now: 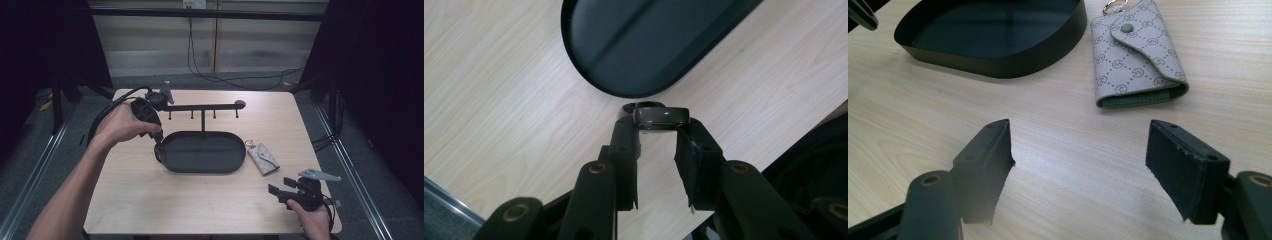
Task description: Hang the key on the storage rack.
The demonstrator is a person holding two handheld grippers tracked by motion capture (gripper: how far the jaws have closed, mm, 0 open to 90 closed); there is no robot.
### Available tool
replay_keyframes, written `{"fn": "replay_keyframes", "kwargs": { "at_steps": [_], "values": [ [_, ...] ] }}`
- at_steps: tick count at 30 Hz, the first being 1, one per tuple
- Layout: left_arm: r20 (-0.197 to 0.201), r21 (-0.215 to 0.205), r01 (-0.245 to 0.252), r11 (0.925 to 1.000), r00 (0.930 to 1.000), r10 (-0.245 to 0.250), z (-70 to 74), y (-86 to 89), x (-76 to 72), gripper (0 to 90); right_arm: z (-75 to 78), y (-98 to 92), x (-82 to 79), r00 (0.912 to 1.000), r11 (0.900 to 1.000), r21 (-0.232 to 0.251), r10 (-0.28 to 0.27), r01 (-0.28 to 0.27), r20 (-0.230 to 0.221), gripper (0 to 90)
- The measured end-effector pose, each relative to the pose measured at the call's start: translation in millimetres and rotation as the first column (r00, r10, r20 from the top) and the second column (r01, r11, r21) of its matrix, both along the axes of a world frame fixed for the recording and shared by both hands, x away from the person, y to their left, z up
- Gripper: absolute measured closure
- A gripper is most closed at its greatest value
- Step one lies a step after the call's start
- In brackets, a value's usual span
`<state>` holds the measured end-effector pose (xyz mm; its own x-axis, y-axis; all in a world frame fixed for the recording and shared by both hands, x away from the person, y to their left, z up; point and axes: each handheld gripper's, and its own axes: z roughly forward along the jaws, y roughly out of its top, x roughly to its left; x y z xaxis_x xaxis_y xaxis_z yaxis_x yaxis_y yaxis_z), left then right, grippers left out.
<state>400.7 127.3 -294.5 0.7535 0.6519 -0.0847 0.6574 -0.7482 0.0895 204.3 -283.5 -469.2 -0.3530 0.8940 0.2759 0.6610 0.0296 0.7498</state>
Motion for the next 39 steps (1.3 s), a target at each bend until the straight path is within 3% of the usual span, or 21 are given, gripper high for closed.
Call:
{"fn": "replay_keyframes", "kwargs": {
  "at_steps": [16,20,27,28,31,35,38,39],
  "values": [
    [-0.018,0.028,-0.069,0.9972,0.9974,0.069,-6.6,-24.5,27.7,70.8,-0.1,0.5,-0.4,1.0000,1.000,0.003,0.009,-0.009,-0.001,25.7],
    [-0.003,0.054,-0.114,0.9920,0.9935,0.114,-9.7,-30.1,36.9,70.9,0.1,0.8,-0.6,0.9999,1.000,0.004,0.013,-0.013,0.000,25.7],
    [-0.009,0.065,-0.133,0.9890,0.9909,0.134,-9.2,-31.3,46.7,70.8,0.3,1.1,-0.9,0.9999,1.000,0.002,0.016,-0.016,0.000,25.7],
    [-0.013,0.063,-0.159,0.9854,0.9871,0.160,-9.3,-32.0,47.0,70.8,0.3,1.1,-0.8,0.9998,1.000,0.002,0.018,-0.018,0.001,25.7],
    [-0.008,0.067,-0.169,0.9833,0.9854,0.170,-9.8,-33.3,50.9,70.8,0.3,1.3,-1.0,0.9998,1.000,0.001,0.021,-0.021,0.003,25.7],
    [0.012,0.074,-0.215,0.9738,0.9765,0.215,-9.3,-35.9,56.6,70.9,0.5,1.0,-1.4,0.9997,1.000,-0.001,0.022,-0.022,0.006,25.7],
    [-0.007,0.065,-0.220,0.9733,0.9752,0.221,-8.8,-35.7,58.7,70.8,0.5,0.8,-1.4,0.9998,1.000,0.002,0.021,-0.021,0.006,25.7],
    [0.004,0.075,-0.235,0.9691,0.9720,0.235,-8.9,-35.9,60.6,70.8,0.5,1.0,-1.4,0.9998,1.000,0.003,0.021,-0.021,0.004,25.7]
  ]
}}
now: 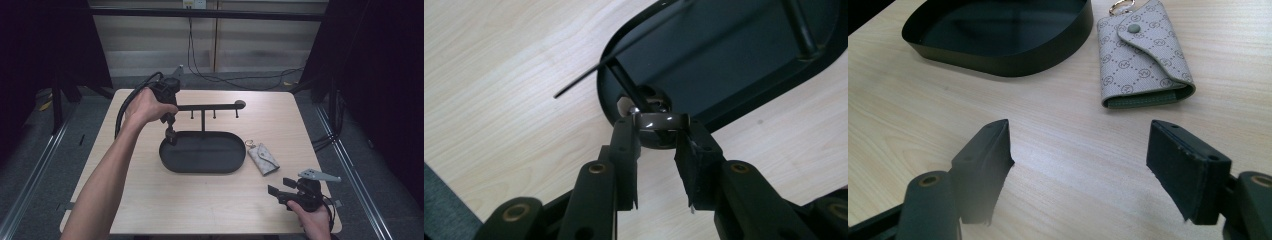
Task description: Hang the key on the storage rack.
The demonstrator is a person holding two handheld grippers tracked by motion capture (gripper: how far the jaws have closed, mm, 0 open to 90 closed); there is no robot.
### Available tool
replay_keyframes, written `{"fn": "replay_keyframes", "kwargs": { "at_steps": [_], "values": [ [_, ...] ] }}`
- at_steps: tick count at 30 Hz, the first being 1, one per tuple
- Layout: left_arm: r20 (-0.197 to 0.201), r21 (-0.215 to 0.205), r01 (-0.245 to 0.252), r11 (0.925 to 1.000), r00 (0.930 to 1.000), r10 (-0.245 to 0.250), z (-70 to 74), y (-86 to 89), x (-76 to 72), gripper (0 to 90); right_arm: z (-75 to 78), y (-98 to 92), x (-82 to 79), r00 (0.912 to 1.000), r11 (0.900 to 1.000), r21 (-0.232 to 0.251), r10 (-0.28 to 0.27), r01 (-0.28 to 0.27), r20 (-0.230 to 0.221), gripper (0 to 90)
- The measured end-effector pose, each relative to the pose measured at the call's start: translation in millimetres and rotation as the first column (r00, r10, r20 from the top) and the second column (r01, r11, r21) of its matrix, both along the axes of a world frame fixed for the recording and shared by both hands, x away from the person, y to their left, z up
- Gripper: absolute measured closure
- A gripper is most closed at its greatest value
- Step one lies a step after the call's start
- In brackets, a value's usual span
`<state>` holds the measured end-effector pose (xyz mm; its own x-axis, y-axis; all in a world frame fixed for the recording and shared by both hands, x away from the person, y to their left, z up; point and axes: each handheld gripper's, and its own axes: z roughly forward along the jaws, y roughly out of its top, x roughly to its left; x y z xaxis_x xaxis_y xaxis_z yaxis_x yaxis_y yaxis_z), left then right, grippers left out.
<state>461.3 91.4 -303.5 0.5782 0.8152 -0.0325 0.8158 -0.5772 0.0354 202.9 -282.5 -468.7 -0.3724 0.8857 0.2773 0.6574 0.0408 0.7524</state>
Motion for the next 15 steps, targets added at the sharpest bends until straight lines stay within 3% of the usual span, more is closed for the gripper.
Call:
{"fn": "replay_keyframes", "kwargs": {
  "at_steps": [5,6,15],
  "values": [
    [-0.034,-0.019,-0.021,0.9996,0.9992,0.020,-3.7,1.3,6.2,70.8,0.1,-0.2,-0.2,1.0000,1.000,-0.002,0.002,-0.002,0.003,25.6],
    [-0.049,-0.022,-0.048,0.9986,0.9977,0.047,-6.1,0.6,7.4,70.7,0.2,-0.4,-0.4,1.0000,1.000,0.001,-0.001,0.001,0.003,25.6],
    [-0.037,-0.012,-0.054,0.9985,0.9979,0.054,-8.5,-2.3,10.8,70.6,0.2,-0.1,-0.5,0.9999,1.000,-0.002,0.009,-0.009,0.004,25.0]
  ]
}}
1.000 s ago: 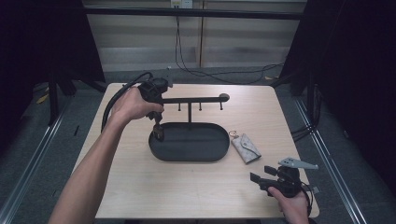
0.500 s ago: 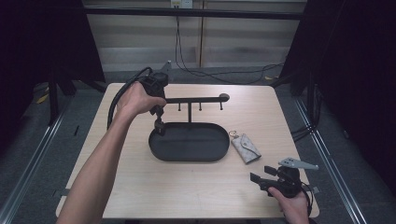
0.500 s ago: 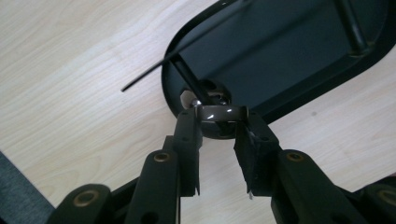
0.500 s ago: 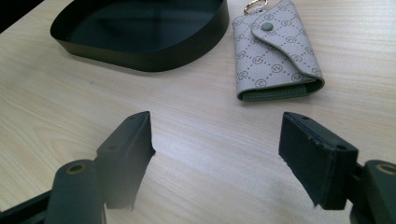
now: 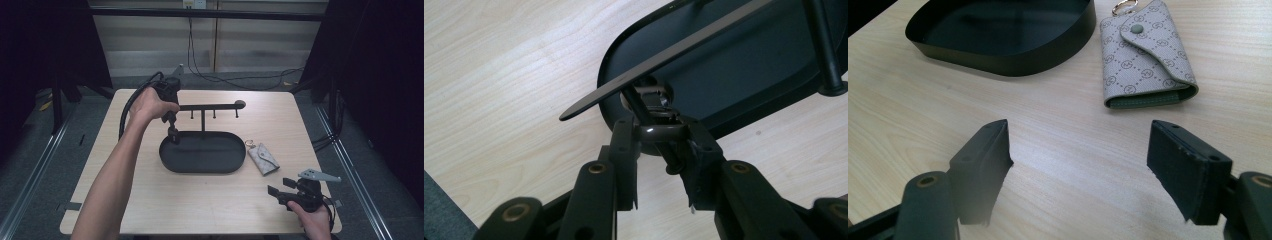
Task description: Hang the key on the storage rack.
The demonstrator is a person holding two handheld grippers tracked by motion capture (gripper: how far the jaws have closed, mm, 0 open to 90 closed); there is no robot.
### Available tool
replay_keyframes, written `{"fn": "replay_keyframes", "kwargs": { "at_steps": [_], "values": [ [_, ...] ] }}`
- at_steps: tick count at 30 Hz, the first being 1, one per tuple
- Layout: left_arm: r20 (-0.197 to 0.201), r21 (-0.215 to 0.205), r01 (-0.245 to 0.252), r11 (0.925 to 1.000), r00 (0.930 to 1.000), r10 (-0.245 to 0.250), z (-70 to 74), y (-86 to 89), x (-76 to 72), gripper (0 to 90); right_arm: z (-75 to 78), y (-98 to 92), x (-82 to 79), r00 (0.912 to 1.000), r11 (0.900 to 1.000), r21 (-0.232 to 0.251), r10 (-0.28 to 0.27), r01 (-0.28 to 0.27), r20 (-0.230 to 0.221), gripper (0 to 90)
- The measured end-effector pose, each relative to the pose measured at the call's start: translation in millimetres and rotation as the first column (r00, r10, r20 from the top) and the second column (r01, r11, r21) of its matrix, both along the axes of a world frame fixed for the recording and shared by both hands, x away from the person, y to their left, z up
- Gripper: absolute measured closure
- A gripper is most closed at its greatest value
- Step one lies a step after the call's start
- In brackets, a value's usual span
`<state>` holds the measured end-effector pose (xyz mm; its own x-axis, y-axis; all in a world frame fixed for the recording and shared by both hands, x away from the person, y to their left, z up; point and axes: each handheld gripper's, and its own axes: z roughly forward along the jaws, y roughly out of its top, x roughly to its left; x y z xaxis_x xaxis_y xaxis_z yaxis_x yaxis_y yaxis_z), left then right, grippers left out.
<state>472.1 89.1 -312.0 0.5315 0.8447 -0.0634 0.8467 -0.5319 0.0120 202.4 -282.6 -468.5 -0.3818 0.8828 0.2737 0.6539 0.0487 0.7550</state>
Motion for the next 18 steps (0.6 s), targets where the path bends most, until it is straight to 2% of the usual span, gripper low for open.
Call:
{"fn": "replay_keyframes", "kwargs": {
  "at_steps": [4,7,9,11,14,15,17,18],
  "values": [
    [0.007,0.012,0.024,0.9996,0.9997,-0.024,-1.3,-2.9,-1.8,68.0,-0.3,-0.1,0.3,1.0000,1.000,-0.001,-0.002,0.002,0.000,24.9],
    [0.010,0.029,0.041,0.9987,0.9991,-0.042,-1.6,-4.3,-2.0,55.1,-0.1,0.8,0.1,1.0000,1.000,-0.008,-0.003,0.003,0.001,24.6],
    [0.009,0.022,0.035,0.9992,0.9993,-0.035,-1.9,-5.5,-3.1,52.8,-0.2,0.7,0.1,1.0000,1.000,-0.010,-0.005,0.005,0.003,24.5],
    [0.005,0.018,0.046,0.9988,0.9989,-0.046,-1.5,-5.1,-3.6,45.3,-0.5,0.0,0.7,1.0000,1.000,-0.009,-0.009,0.009,0.004,24.5],
    [0.001,0.021,0.048,0.9986,0.9988,-0.048,-1.7,-5.3,-5.2,42.6,-0.5,0.3,1.0,0.9999,1.000,-0.009,-0.010,0.010,0.002,24.5],
    [-0.003,0.004,0.044,0.9990,0.9990,-0.044,-2.3,-4.4,-7.3,39.8,-0.4,1.0,1.3,1.0000,1.000,-0.010,-0.010,0.010,-0.002,24.5],
    [-0.005,0.003,0.059,0.9982,0.9982,-0.059,-2.1,-2.5,-7.0,36.9,-0.6,1.2,1.3,0.9999,1.000,-0.011,-0.011,0.011,-0.003,24.5],
    [-0.002,-0.002,0.052,0.9986,0.9986,-0.052,-2.2,-1.7,-8.1,36.9,-0.6,1.2,1.3,0.9999,1.000,-0.011,-0.011,0.011,-0.003,24.5]
  ]
}}
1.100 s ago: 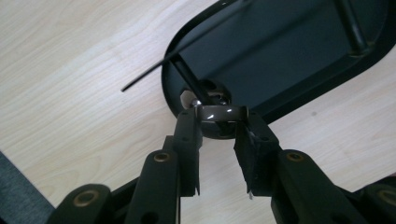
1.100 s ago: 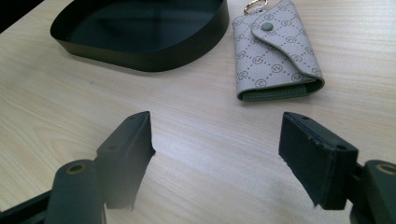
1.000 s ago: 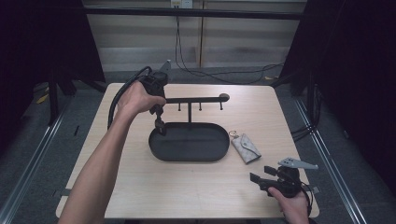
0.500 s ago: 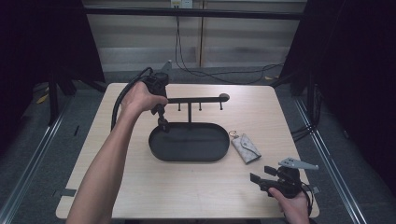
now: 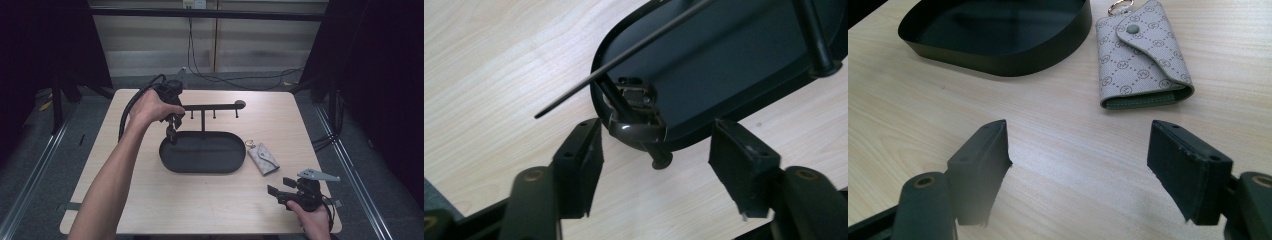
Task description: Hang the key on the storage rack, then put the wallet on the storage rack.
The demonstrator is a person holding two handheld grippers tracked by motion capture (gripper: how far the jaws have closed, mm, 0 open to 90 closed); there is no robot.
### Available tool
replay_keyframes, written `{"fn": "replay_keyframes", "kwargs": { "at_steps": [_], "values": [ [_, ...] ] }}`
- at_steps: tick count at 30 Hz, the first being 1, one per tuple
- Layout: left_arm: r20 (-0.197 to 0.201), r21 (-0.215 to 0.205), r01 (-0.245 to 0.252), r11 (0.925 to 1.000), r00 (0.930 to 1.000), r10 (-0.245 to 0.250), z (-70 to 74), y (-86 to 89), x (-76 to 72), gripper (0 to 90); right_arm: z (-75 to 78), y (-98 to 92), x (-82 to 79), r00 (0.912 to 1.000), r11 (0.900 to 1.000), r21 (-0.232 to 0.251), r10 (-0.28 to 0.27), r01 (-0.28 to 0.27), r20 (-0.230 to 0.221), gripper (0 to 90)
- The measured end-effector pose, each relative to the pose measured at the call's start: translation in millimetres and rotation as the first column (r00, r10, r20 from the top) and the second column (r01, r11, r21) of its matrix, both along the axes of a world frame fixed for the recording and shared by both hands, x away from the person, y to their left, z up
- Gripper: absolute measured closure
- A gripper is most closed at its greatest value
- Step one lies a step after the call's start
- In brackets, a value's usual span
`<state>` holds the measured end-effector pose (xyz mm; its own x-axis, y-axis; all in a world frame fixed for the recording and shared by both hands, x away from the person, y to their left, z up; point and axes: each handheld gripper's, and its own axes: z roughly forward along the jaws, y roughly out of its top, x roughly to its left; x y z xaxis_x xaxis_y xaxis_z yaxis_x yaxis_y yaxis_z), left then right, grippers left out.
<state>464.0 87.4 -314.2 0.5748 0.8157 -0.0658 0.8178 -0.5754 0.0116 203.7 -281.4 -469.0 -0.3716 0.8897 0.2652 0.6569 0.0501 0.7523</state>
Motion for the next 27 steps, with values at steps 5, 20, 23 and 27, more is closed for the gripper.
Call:
{"fn": "replay_keyframes", "kwargs": {
  "at_steps": [5,20,23,27],
  "values": [
    [0.021,-0.020,0.008,0.9998,0.9998,-0.008,0.3,8.5,-5.1,32.0,-0.3,-0.5,-0.1,1.0000,1.000,-0.004,-0.002,0.002,0.000,24.4],
    [0.057,-0.125,0.050,0.9909,0.9974,-0.043,5.8,33.7,-23.6,24.2,-1.3,-0.2,1.3,1.0000,1.000,-0.006,-0.003,0.003,-0.009,24.6],
    [0.070,-0.173,0.074,0.9821,0.9956,-0.063,4.0,41.2,-30.2,19.2,-1.3,-0.2,1.9,0.9999,1.000,-0.007,-0.005,0.005,-0.011,24.6],
    [0.077,-0.190,0.098,0.9768,0.9934,-0.084,-0.7,48.6,-37.1,18.2,-1.2,-0.3,2.3,0.9999,1.000,-0.005,-0.004,0.004,-0.014,24.6]
  ]
}}
